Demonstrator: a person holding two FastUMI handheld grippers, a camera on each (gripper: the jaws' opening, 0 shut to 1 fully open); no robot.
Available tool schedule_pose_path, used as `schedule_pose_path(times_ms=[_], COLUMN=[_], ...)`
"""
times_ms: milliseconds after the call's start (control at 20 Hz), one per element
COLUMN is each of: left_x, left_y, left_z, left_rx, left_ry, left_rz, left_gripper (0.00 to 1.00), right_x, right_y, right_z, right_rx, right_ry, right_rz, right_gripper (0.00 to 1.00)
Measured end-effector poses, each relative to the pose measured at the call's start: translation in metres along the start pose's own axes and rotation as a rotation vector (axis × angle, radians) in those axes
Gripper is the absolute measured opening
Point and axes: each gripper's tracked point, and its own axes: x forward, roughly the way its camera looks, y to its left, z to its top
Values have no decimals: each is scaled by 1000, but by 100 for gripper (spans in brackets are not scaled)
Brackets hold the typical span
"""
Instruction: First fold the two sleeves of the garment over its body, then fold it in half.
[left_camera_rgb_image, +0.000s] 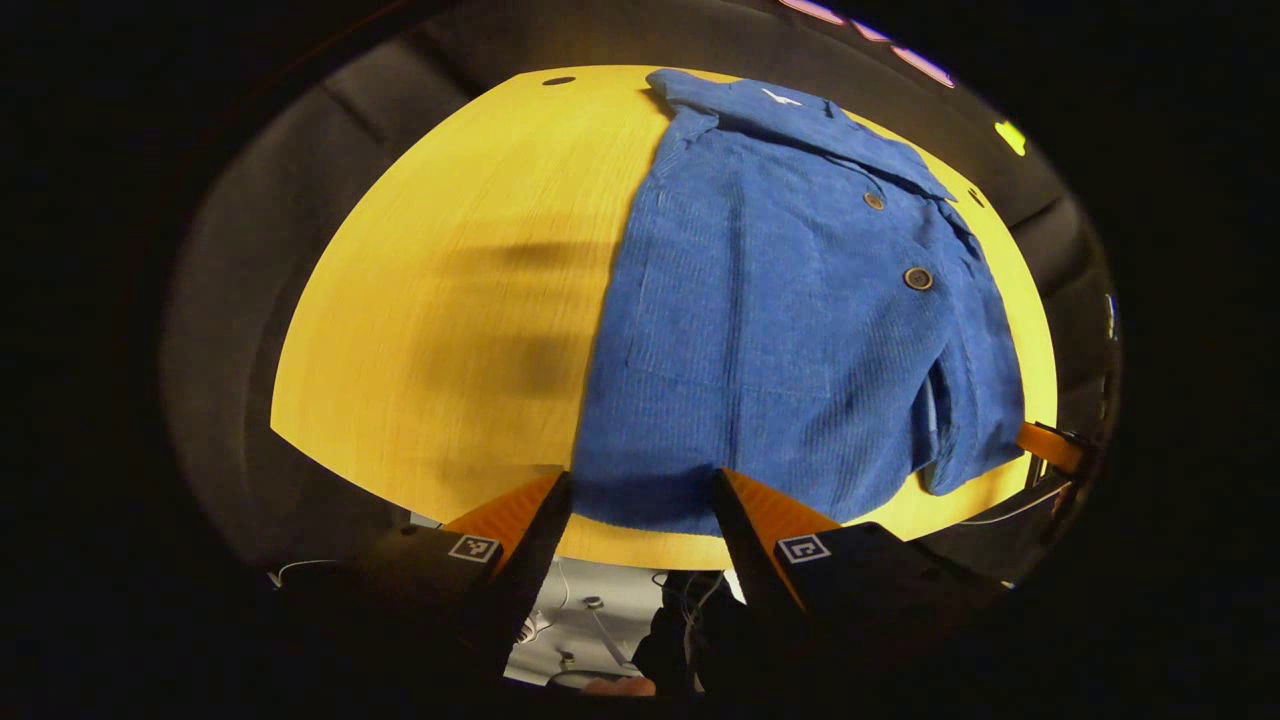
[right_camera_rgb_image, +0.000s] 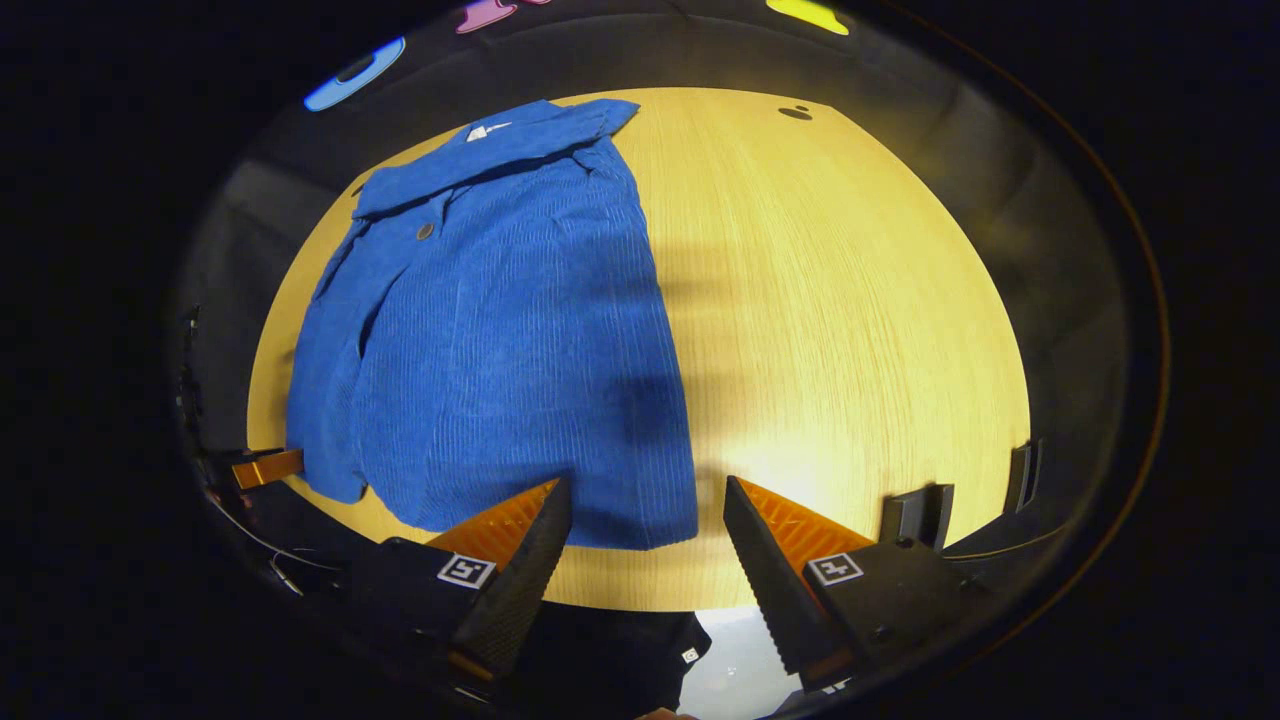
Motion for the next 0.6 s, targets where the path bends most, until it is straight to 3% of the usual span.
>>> schedule_pose_path(times_ms=[300,600], left_x=[3,3], left_y=[0,0], left_z=[4,4], left_rx=[47,43], left_ry=[15,-4], left_rz=[5,8], left_gripper=[84,84], right_x=[15,16], right_y=[-2,0], right_z=[-12,-8], right_rx=[-27,-18], right_ry=[58,20], right_rz=[-44,-44], right_gripper=[98,98])
